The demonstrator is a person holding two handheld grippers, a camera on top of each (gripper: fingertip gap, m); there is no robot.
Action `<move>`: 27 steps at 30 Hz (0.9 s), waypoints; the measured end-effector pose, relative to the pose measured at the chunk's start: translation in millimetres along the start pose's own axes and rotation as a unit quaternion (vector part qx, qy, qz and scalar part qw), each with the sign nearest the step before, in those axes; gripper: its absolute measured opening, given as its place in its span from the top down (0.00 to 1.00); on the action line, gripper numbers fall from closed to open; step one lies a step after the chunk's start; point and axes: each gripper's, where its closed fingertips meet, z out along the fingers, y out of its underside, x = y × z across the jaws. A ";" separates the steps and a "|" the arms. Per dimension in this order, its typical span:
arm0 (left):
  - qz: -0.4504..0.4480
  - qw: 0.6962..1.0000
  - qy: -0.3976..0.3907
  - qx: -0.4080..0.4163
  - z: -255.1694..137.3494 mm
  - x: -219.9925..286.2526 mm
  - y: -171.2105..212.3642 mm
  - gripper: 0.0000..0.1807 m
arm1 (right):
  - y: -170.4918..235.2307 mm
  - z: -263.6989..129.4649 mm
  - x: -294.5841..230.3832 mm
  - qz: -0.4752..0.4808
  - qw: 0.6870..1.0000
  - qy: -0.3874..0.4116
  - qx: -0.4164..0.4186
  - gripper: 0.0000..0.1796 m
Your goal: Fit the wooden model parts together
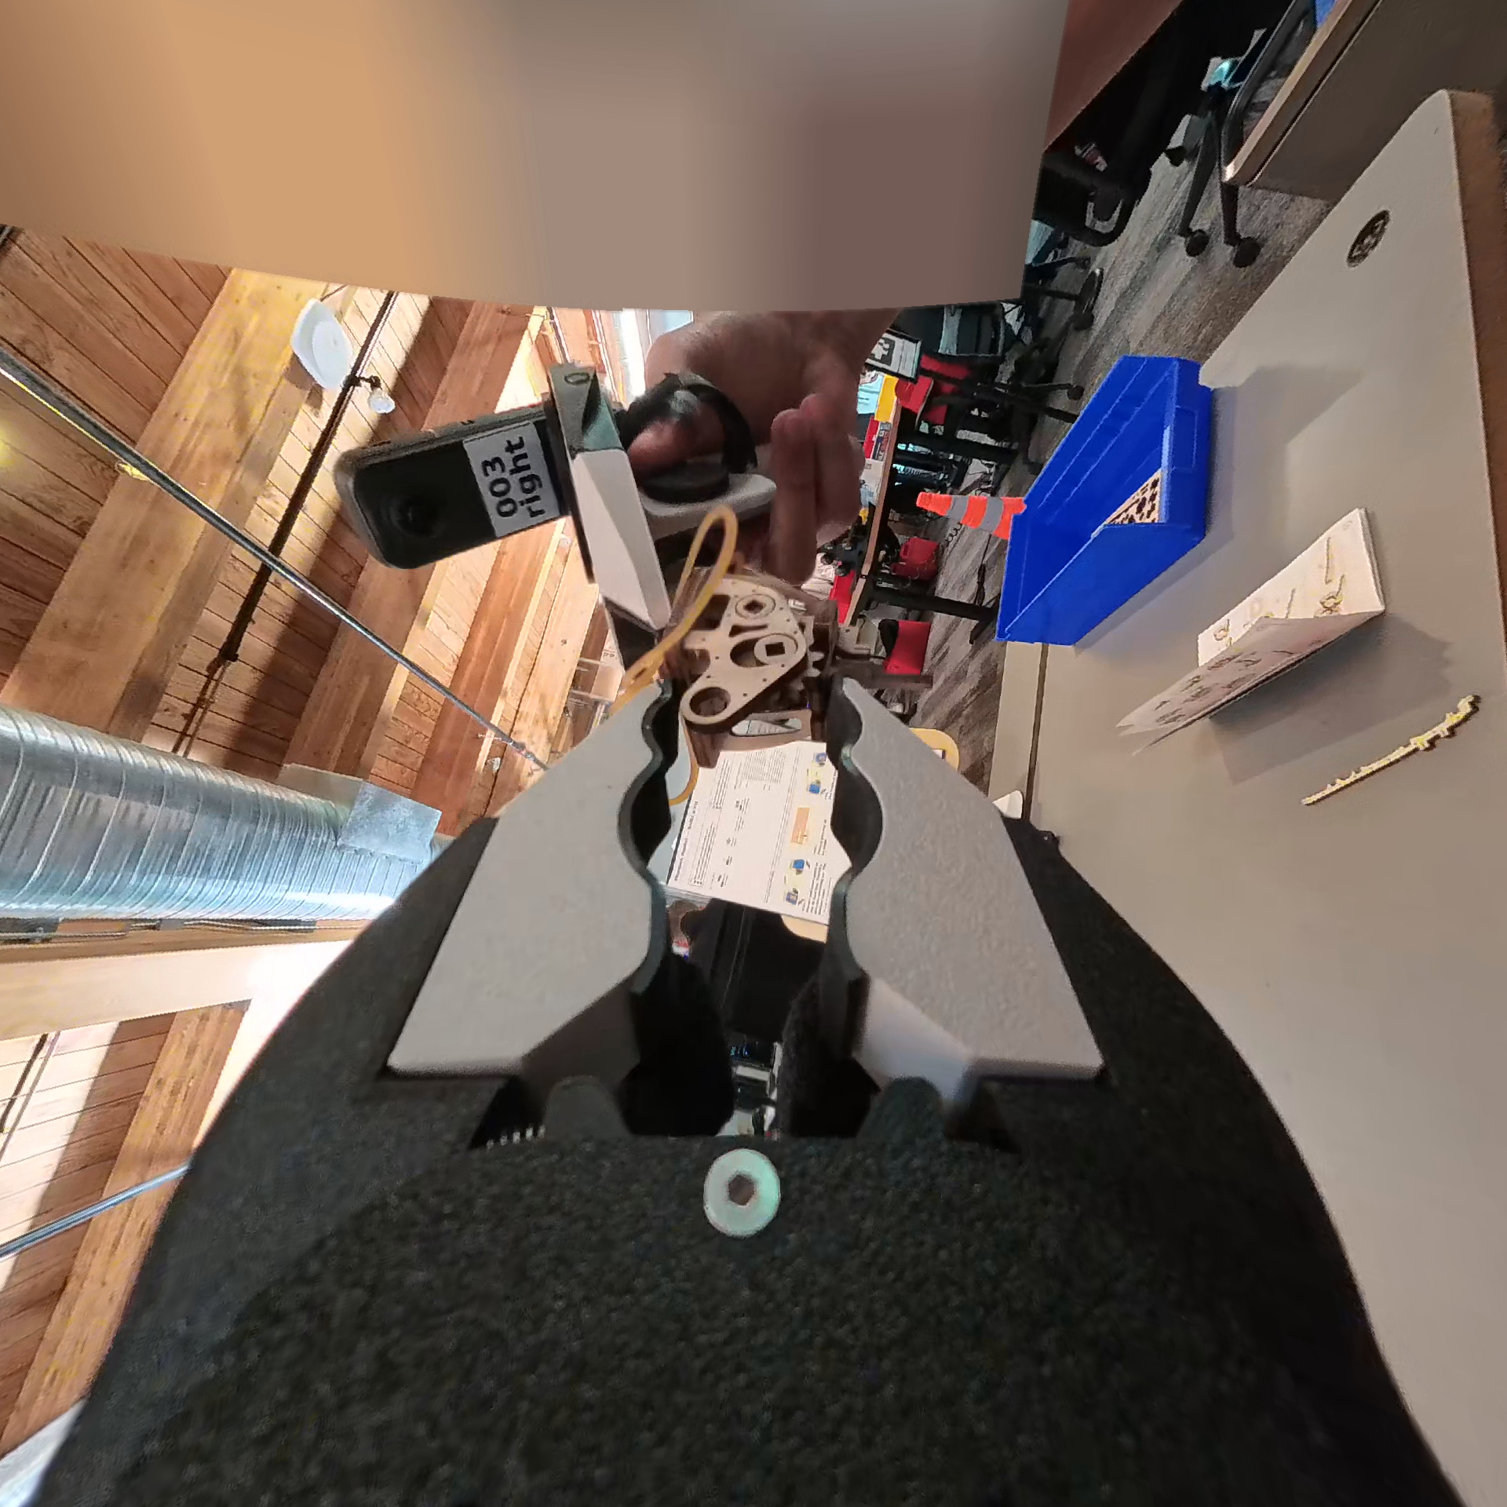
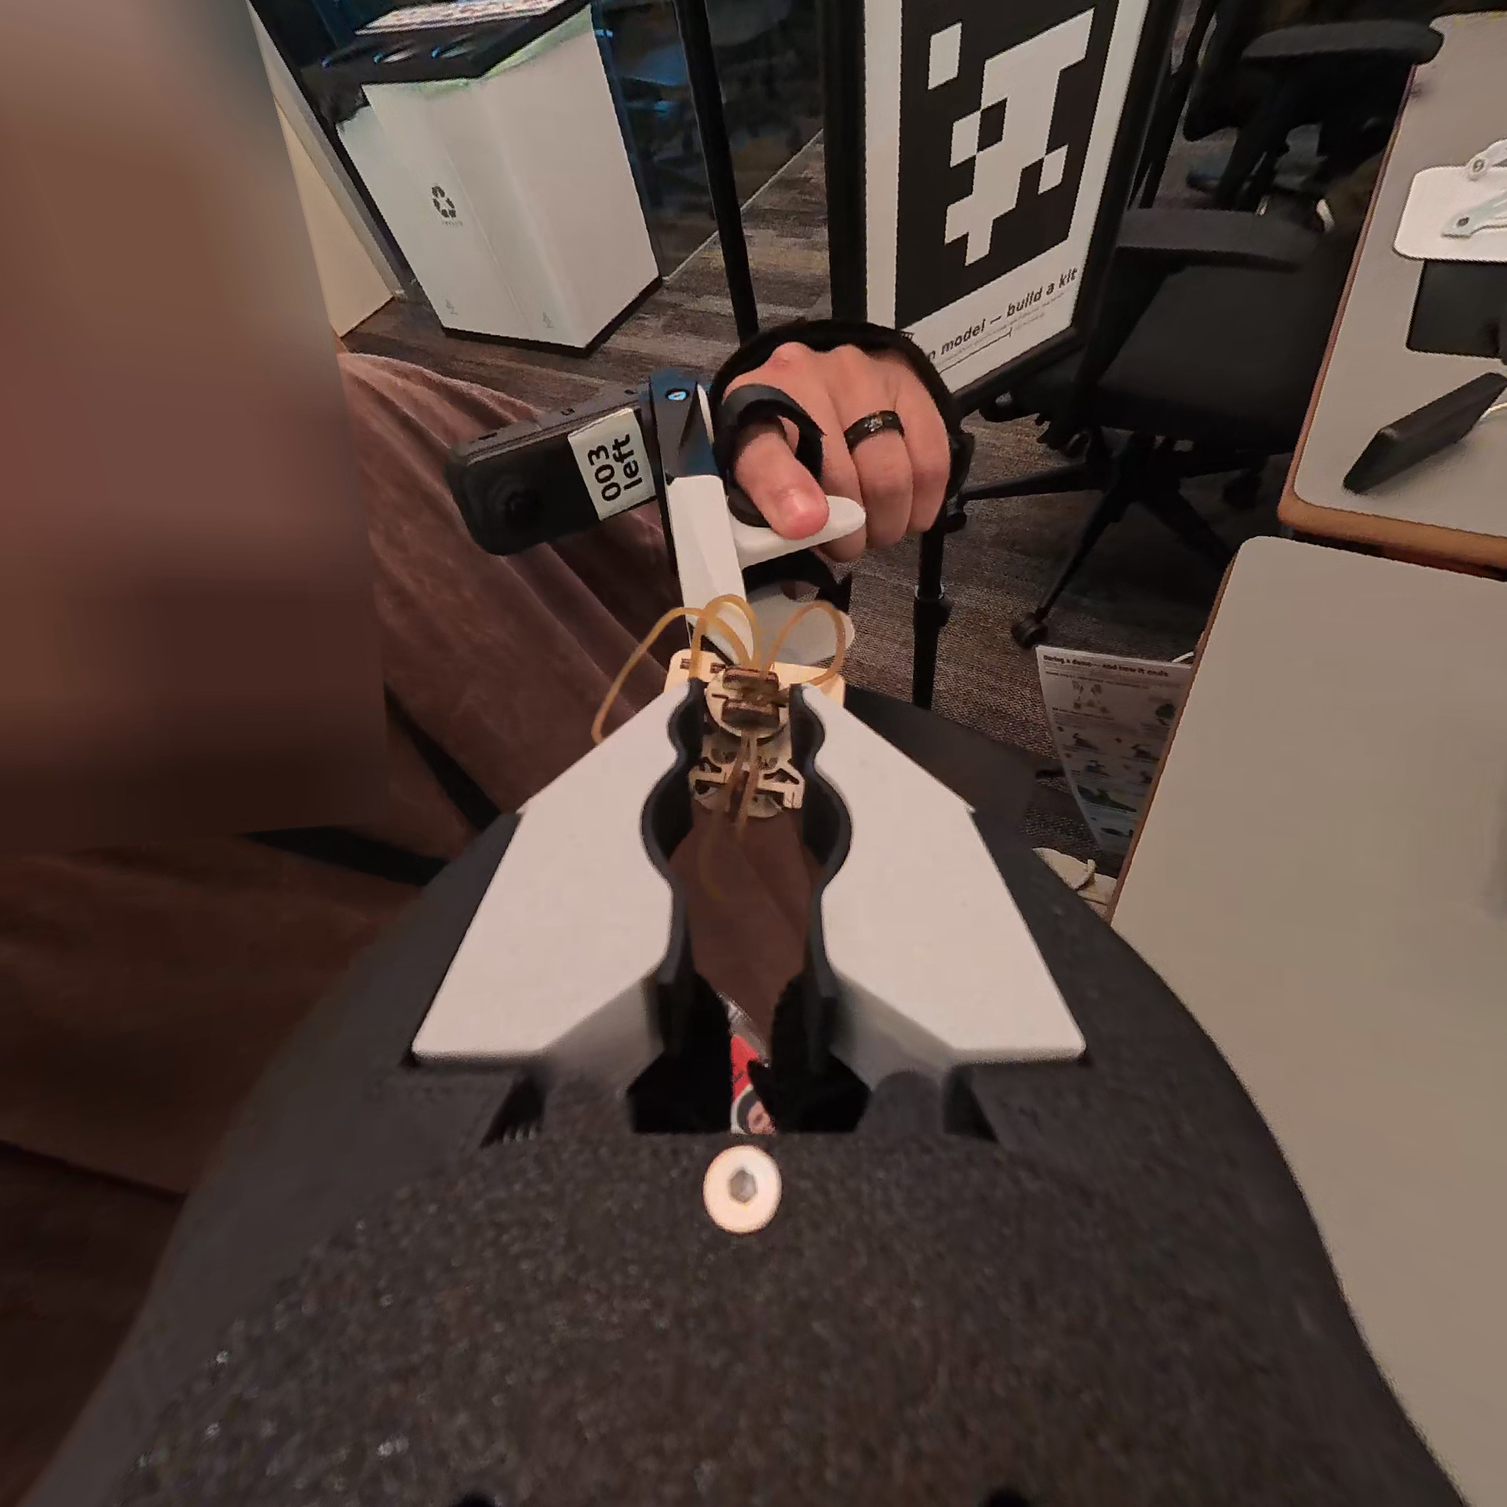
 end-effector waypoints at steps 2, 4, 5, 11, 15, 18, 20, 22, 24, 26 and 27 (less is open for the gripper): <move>-0.004 1.000 -0.007 -0.006 0.8 -3.1 1.2 0.81 | -2.9 -1.7 0.9 0.009 1.000 -0.004 0.011 0.89; -0.006 1.000 -0.013 -0.010 1.1 -6.2 2.4 0.81 | -5.0 -2.9 3.6 0.014 1.000 -0.003 0.020 0.89; -0.008 1.000 -0.014 -0.010 1.2 -6.8 2.8 0.81 | -5.6 -2.9 4.4 0.009 1.000 -0.001 0.023 0.89; -0.012 1.000 -0.022 -0.010 1.1 -10.3 3.2 0.81 | -9.5 -2.0 4.8 0.001 1.000 0.004 0.023 0.89; -0.019 0.999 -0.018 -0.019 1.3 -11.6 5.1 0.82 | -10.3 -2.8 5.8 0.005 1.000 0.000 0.019 0.89; -0.023 0.999 -0.017 -0.024 1.7 -11.3 7.3 0.82 | -8.6 -2.2 7.9 -0.011 1.000 0.014 0.002 0.89; -0.021 0.999 -0.021 -0.022 1.0 -11.7 7.5 0.81 | -9.9 -1.2 7.7 -0.026 0.999 0.023 -0.008 0.88; -0.016 0.999 -0.021 -0.018 -0.4 -11.1 6.6 0.81 | -11.0 0.0 5.8 -0.041 0.999 0.028 -0.019 0.81; -0.014 0.999 -0.026 -0.013 -2.3 -12.5 5.0 0.82 | -13.1 -0.8 2.3 -0.066 0.997 0.036 -0.028 0.75; -0.015 0.999 -0.027 -0.014 -3.8 -13.7 5.7 0.81 | -16.2 -3.3 -1.5 -0.103 0.993 0.051 -0.033 0.72; -0.014 0.999 -0.028 -0.013 -4.5 -14.5 5.9 0.82 | -18.9 -5.0 -4.4 -0.123 0.990 0.060 -0.031 0.71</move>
